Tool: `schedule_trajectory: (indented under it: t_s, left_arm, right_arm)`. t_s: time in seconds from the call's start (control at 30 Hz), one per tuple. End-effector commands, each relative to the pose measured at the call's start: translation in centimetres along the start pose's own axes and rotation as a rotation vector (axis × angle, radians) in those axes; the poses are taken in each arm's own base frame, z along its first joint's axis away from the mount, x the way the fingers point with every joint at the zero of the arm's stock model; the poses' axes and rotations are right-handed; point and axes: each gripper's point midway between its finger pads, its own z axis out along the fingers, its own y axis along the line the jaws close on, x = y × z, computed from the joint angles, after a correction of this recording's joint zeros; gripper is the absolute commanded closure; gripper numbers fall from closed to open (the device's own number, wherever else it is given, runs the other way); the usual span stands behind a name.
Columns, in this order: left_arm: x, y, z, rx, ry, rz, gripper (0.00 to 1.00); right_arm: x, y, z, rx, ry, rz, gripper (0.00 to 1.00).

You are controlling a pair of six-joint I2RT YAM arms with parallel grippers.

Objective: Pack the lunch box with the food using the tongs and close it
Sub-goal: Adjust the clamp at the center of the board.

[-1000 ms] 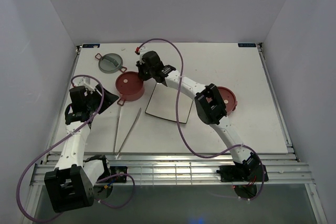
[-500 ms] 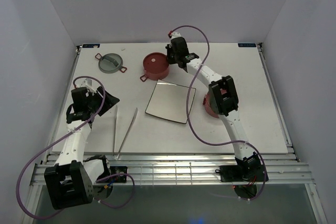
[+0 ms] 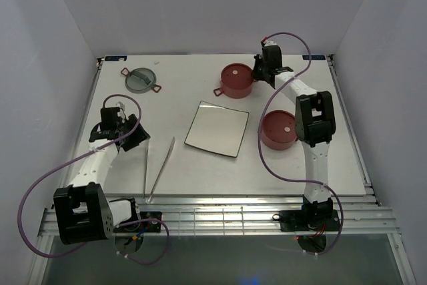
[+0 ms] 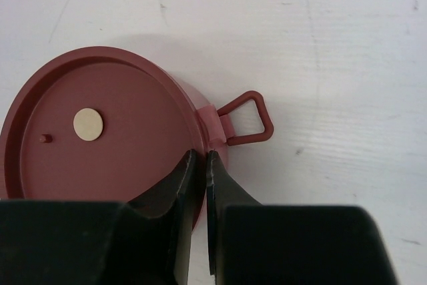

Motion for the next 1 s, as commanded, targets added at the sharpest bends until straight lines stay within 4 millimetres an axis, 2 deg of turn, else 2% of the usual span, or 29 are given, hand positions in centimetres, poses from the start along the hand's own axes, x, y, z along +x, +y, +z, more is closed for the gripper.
schedule_trajectory:
  t_s: [0.0,0.07,0.1,0.2,0.23,0.27,0.3,0.33,0.37,0.43,0.5,0.6,0.63,0.73,0.93,0.97]
  left_arm:
    - [-0.9,1.0,-0.6,-0.088,-0.021,0.063,0.36]
    - [-0.7,0.9,-0.3,-0.088,-0.015,0.061,0.38]
    - [-0.5,1.1,0.0,-0.094,-0.002,0.058,0.39]
    - [0.1,1.5,1.2,-0.11,0.049,0.051,0.43]
    - [-0.1,1.3,1.4,-0.106,0.056,0.049,0.45]
    - [-0.2,1.2,1.6,-0.105,0.058,0.041,0.47]
    - [-0.3,1.1,1.7,-0.102,0.061,0.036,0.53]
    - [-0.3,0.9,1.9,-0.097,0.065,0.029,0.57]
    - [-0.9,0.5,2.1,-0.078,0.047,0.019,0.59]
    - [-0.7,0.1,2.8,-0.057,0.058,0.001,0.62]
    - [-1.0,-0.2,3.3,-0.048,0.063,-0.016,0.65]
    - [-1.4,-0.5,4.1,-0.035,0.071,-0.034,0.79]
    - [-1.6,-0.7,4.2,-0.026,0.065,-0.038,0.87]
    - [-2.2,-1.4,4.9,0.0,0.042,-0.074,0.99]
    - [-4.4,-2.9,6.2,0.05,-0.014,-0.1,1.0]
    - [-4.6,-3.0,6.3,0.047,-0.014,-0.099,0.97]
  right_arm:
    - [-1.3,-0.2,-2.6,-0.033,-0.038,0.048,0.92]
    - [-1.9,-1.3,-3.6,-0.007,-0.054,0.052,0.92]
    - [-1.3,-2.5,-3.7,0.02,-0.042,0.059,0.92]
    - [-2.1,-4.6,-4.9,0.042,-0.06,0.094,0.92]
    - [-1.4,-5.4,-5.1,0.053,-0.045,0.108,0.92]
    - [-1.8,-5.6,-5.7,0.055,-0.057,0.117,0.92]
    - [-1.9,-6.4,-6.0,0.069,-0.061,0.126,0.92]
    - [-1.1,-7.1,-6.2,0.084,-0.048,0.133,0.92]
    - [-1.2,-7.3,-6.7,0.09,-0.054,0.137,0.92]
    - [-1.1,-8.4,-7.2,0.117,-0.056,0.147,0.92]
    - [-0.3,-9.6,-7.5,0.141,-0.043,0.158,0.92]
    - [0.3,-10.9,-8.2,0.16,-0.034,0.169,0.92]
    - [0.0,-11.1,-8.5,0.163,-0.044,0.169,0.92]
    - [0.3,-11.9,-9.2,0.173,-0.041,0.18,0.92]
    - [0.0,-12.7,-10.0,0.159,-0.045,0.197,0.92]
    - [0.0,-12.8,-10.1,0.157,-0.044,0.209,0.92]
